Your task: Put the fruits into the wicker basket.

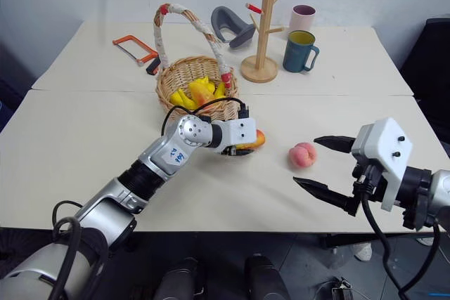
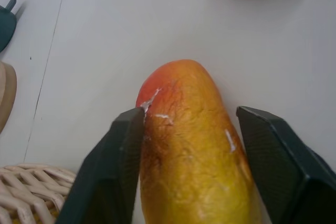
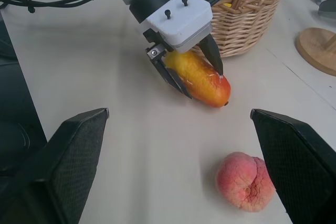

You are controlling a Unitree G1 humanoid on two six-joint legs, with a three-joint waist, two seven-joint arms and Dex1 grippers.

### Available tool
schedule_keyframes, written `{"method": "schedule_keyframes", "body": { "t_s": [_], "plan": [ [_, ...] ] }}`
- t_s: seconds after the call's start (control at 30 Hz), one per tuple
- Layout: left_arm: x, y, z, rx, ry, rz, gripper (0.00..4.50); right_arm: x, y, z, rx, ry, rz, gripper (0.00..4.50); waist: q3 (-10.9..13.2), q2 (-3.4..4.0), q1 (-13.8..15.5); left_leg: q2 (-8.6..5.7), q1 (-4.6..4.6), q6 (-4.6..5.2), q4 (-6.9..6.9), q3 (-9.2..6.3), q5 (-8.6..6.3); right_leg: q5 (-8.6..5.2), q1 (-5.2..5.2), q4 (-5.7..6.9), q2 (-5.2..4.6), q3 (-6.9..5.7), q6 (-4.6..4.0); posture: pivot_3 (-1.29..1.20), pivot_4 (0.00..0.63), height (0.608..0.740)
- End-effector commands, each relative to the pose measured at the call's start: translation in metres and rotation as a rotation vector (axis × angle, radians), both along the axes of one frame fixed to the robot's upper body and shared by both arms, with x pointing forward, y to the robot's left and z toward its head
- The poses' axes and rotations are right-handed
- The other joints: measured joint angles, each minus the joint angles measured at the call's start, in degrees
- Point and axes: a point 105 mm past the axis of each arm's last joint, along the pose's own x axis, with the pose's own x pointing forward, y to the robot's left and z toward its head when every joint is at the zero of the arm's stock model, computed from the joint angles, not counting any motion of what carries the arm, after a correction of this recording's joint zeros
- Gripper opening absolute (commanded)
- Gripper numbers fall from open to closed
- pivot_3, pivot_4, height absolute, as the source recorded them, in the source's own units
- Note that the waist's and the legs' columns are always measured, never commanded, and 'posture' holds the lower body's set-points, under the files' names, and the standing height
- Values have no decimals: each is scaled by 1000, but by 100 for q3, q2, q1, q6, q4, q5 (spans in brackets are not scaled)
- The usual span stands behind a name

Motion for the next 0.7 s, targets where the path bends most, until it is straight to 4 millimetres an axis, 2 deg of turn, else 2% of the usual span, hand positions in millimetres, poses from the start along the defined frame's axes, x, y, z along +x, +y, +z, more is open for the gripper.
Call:
{"method": "schedule_keyframes", "body": {
  "t_s": [0.03,0.1,0.27,0.3,0.4,0.47,0.57,0.63,0.7],
  "plan": [
    [-3,-1,3,6,-8,-13,1795,0,4,7,4,-36,28,4500,0,0,-3,0,1,0,0,0,0,0,1,0,0,0,0,0,150,740],
    [-7,1,-1,22,15,-23,1373,2,5,9,9,-40,33,4500,-1,1,0,-1,2,0,1,0,0,0,2,2,-1,0,0,0,150,740],
    [-16,1,9,-45,71,-45,1323,4,5,10,8,-41,40,4500,-1,1,2,-1,1,0,2,0,1,0,2,2,-1,-1,0,0,150,740],
    [-18,1,14,-68,84,-53,1323,4,6,10,8,-41,42,4500,0,1,2,0,1,-1,2,0,1,0,2,3,-1,-1,0,0,150,740],
    [-35,-1,49,-237,215,-106,1323,6,7,10,11,-41,48,4500,0,1,-4,1,0,-1,2,0,2,0,0,5,-1,-1,0,0,150,740],
    [-44,5,71,-326,300,-133,1323,5,8,9,16,-34,61,4500,0,1,-4,1,-3,-9,2,0,6,0,-4,10,0,-3,0,0,150,740],
    [-51,28,90,-327,304,-220,1323,3,13,8,29,-13,97,4500,-1,2,-29,2,1,-40,2,-2,25,-1,-2,10,3,-3,1,0,150,740],
    [-50,55,93,-311,326,-242,1323,2,15,8,31,-3,119,4500,-3,7,-47,4,10,-45,-4,0,28,-1,0,11,6,-2,0,0,150,740],
    [-60,81,93,-288,411,-273,1323,3,16,8,32,1,127,4500,-3,7,-72,7,13,-51,-9,1,31,-1,-2,14,9,-2,-1,0,150,740]
  ]
}}
